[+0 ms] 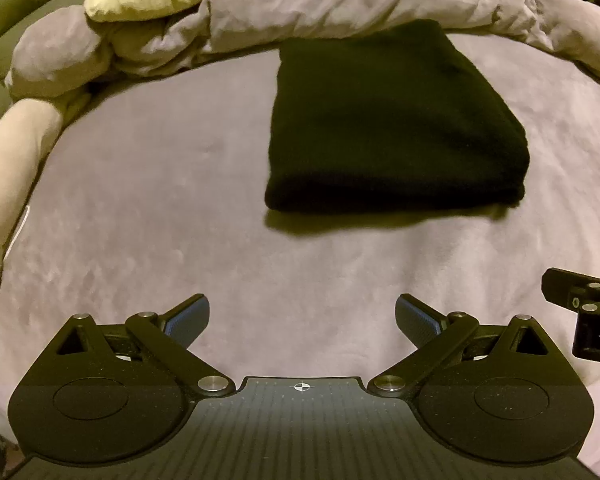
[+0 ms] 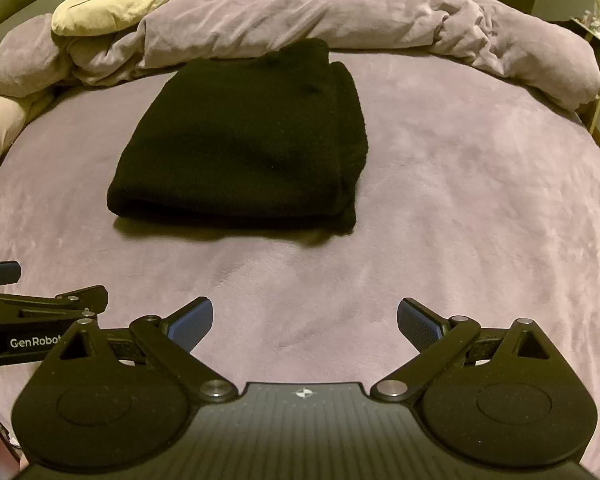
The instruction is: Fold small clothes
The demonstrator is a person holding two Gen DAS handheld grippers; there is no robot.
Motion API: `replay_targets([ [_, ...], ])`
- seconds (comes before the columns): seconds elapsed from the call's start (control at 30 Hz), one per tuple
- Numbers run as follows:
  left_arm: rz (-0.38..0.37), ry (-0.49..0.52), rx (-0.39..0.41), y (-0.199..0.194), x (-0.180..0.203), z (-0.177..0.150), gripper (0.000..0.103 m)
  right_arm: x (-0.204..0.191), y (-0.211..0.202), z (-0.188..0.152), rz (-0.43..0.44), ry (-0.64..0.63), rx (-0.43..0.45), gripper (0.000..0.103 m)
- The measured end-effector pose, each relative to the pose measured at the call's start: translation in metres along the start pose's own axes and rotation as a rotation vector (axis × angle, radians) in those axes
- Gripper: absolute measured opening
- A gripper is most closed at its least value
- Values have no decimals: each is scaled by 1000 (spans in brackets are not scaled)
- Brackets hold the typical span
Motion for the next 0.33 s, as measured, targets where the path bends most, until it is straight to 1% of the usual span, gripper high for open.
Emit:
replay_targets([
  [0.33,1,8,6,0,0,0,102,2,-1,0,-2,2,-4,99],
])
Point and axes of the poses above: each gripper's, at about its wrist camera, not at the fingertips, and y roughly the way its jaws point, x to its right, z to its top, the point moved 1 cm from there along y, roughly the way its jaws point, and after that the axes turned 1 degree about -y, right-handed, at the moved point
